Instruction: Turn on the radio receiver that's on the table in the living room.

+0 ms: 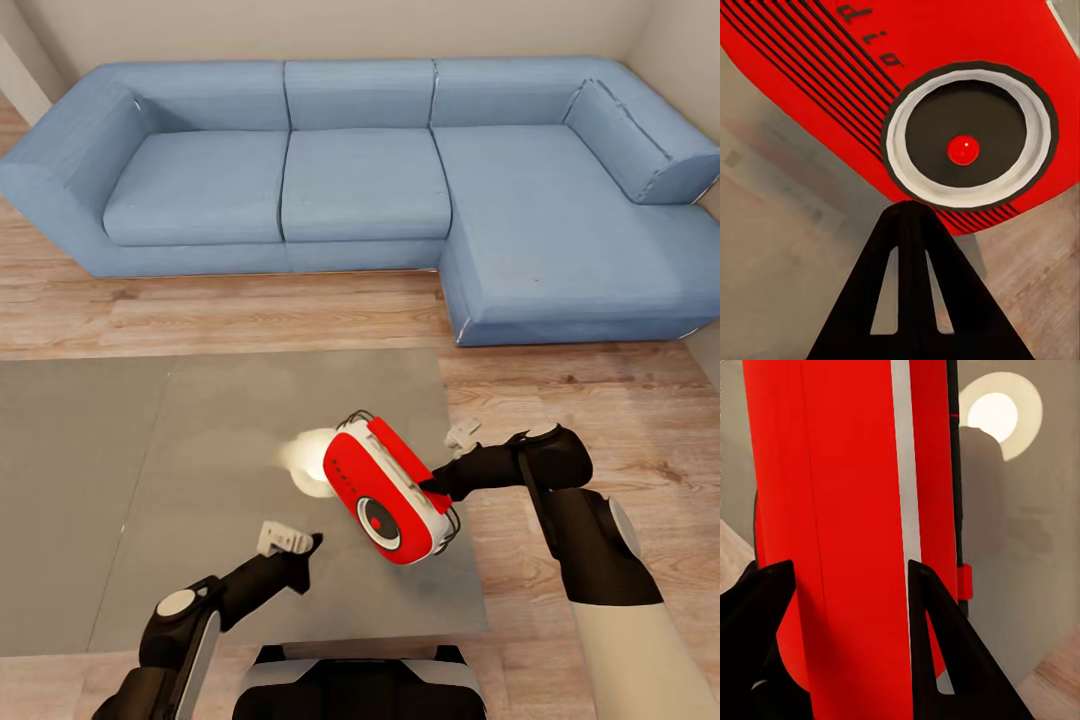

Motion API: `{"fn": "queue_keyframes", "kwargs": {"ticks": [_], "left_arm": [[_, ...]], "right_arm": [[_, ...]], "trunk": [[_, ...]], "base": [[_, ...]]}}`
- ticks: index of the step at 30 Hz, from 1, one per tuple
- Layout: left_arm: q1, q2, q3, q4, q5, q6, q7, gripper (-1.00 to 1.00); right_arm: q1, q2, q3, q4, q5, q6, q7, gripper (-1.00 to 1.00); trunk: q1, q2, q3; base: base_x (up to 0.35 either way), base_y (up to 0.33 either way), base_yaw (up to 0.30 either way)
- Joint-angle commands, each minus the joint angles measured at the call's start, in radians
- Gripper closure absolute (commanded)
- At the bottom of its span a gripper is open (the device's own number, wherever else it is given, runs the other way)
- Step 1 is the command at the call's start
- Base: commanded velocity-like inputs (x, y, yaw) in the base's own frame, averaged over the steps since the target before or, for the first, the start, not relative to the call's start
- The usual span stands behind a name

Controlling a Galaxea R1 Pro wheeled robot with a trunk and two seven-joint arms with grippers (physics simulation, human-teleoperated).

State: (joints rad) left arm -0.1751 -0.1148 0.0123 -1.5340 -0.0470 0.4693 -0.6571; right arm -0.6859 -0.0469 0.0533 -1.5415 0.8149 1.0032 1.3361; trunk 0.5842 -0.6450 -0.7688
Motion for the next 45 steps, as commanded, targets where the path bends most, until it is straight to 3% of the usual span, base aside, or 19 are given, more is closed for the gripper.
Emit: {"fn": "queue_keyframes", "kwargs": {"ticks": [1,4,6,10,26,32,39,45], "left_arm": [[-0.004,-0.002,0.000,0.000,0.001,0.000,0.000,1.00],[-0.012,-0.003,0.000,0.000,0.027,0.000,0.001,1.00],[-0.017,-0.003,0.000,0.000,0.087,0.000,0.000,1.00],[-0.019,-0.003,0.000,0.001,0.121,0.005,-0.001,1.00],[-0.037,-0.006,-0.001,0.001,0.132,0.021,-0.001,1.00],[-0.041,-0.037,-0.010,0.004,0.136,0.029,-0.009,1.00],[-0.041,-0.047,-0.117,0.012,0.135,0.057,0.001,1.00],[-0.041,-0.047,-0.137,0.014,0.136,0.058,0.003,1.00]], "right_arm": [[0.000,0.001,0.003,-0.001,-0.005,0.003,0.000,1.00],[0.000,0.001,0.006,-0.002,-0.005,0.003,0.000,1.00],[-0.001,0.001,0.006,-0.002,-0.005,0.003,0.000,1.00],[0.000,0.001,0.004,-0.003,-0.005,0.004,0.001,1.00],[0.000,0.001,0.007,-0.002,0.007,0.005,0.000,1.00],[0.000,0.002,0.007,-0.002,0.010,0.005,-0.001,1.00],[0.000,0.005,0.008,-0.002,0.009,0.006,-0.002,1.00],[0.000,0.003,0.008,-0.002,0.009,0.006,-0.002,1.00]], "trunk": [[0.000,0.000,0.000],[0.000,0.000,0.000],[0.000,0.000,0.000],[0.000,0.000,0.000],[0.000,0.000,0.000],[0.000,0.000,0.000],[0.000,0.000,0.000],[0.000,0.000,0.000]], "base": [[0.000,0.000,0.000],[0.000,0.000,0.000],[0.000,0.000,0.000],[0.000,0.000,0.000],[0.000,0.000,0.000],[0.000,0.000,0.000],[0.000,0.000,0.000],[0.000,0.000,0.000]]}}
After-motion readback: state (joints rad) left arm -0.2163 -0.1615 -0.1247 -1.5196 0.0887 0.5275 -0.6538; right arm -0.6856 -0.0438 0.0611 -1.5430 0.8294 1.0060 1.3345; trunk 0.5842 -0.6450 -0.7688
